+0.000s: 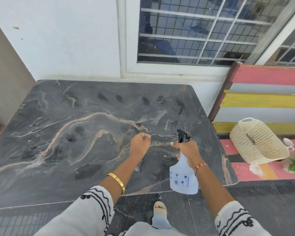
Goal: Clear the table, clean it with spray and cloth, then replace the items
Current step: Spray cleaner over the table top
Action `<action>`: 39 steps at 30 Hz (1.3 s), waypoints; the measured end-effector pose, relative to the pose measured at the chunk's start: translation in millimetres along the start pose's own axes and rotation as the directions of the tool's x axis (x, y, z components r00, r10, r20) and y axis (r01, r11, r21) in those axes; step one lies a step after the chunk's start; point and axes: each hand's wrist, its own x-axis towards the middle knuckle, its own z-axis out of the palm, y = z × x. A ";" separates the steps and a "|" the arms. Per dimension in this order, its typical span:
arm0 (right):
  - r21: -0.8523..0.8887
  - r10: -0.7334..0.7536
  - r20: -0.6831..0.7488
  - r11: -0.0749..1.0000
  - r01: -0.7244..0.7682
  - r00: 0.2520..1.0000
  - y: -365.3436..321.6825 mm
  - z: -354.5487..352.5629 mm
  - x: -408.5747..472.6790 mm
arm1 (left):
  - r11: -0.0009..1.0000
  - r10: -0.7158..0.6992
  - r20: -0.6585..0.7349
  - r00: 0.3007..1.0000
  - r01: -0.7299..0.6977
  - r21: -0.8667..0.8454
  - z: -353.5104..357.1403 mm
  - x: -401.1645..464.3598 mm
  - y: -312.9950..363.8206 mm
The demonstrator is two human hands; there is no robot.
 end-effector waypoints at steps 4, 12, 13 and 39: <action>0.107 0.044 -0.096 0.994 -0.034 0.994 12.0 -31.8 3.7 | 0.999 0.031 0.081 0.996 -0.032 0.008 32.2 0.1 17.2; 0.136 0.068 -0.222 0.990 -0.038 0.973 33.3 -90.5 5.0 | 0.997 0.062 0.214 0.975 -0.070 0.030 97.4 -7.4 45.0; 0.125 0.066 -0.234 0.991 -0.037 0.970 34.1 -94.0 4.7 | 0.997 0.064 0.220 0.973 -0.071 0.024 102.1 -8.8 47.0; 0.000 -0.070 -0.037 0.998 0.070 0.997 33.2 -21.5 -18.5 | 0.998 0.054 0.040 0.998 -0.055 0.029 38.0 -39.6 3.5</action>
